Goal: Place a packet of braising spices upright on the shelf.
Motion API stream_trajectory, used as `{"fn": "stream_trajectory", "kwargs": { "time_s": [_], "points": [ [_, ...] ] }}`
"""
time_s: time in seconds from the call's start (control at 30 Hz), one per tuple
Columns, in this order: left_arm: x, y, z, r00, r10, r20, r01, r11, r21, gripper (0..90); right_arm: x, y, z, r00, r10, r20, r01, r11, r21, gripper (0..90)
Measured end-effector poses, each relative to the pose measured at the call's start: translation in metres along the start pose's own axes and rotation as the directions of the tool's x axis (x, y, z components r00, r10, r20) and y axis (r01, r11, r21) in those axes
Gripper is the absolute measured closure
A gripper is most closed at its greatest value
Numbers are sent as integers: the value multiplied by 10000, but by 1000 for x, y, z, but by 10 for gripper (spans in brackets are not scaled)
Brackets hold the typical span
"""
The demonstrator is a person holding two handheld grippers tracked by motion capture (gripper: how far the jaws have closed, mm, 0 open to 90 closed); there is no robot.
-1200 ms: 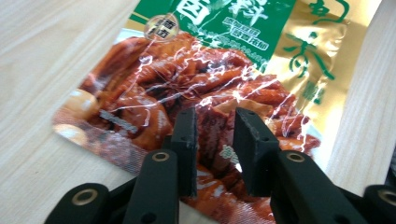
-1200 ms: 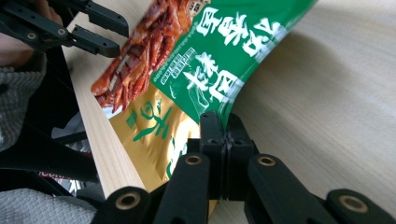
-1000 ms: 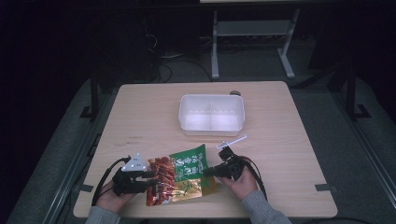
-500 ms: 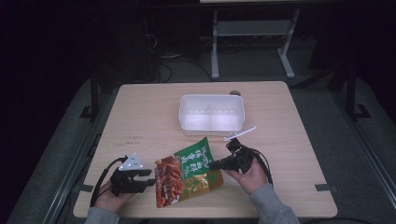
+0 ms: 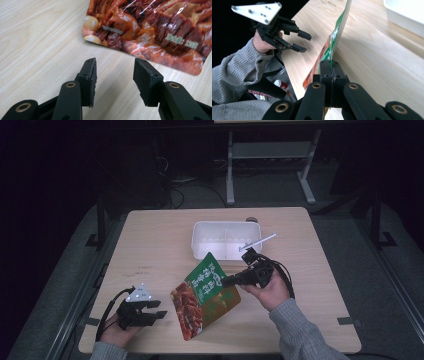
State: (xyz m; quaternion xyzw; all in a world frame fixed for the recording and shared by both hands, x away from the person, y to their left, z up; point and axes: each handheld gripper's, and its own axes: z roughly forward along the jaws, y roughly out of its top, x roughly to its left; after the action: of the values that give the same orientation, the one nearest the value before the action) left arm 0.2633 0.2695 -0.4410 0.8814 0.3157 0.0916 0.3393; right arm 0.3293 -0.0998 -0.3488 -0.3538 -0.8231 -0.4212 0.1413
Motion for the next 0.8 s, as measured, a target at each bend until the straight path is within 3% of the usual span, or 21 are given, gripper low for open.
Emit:
{"fn": "stream_trajectory", "kwargs": {
  "time_s": [0.6, 0.8],
  "points": [
    [2, -1, 1, 9998, -172, 76, 172, 9999, 10, 496, 43, 47, -26, 9937, -1110, 153, 1099, 9920, 615, 900],
    [2, 0, 1, 9999, -156, 60, 157, 9999, -5, 492, 54, 57, -35, 9881, -1384, 679, 1318, 9869, 931, 900]
  ]
}}
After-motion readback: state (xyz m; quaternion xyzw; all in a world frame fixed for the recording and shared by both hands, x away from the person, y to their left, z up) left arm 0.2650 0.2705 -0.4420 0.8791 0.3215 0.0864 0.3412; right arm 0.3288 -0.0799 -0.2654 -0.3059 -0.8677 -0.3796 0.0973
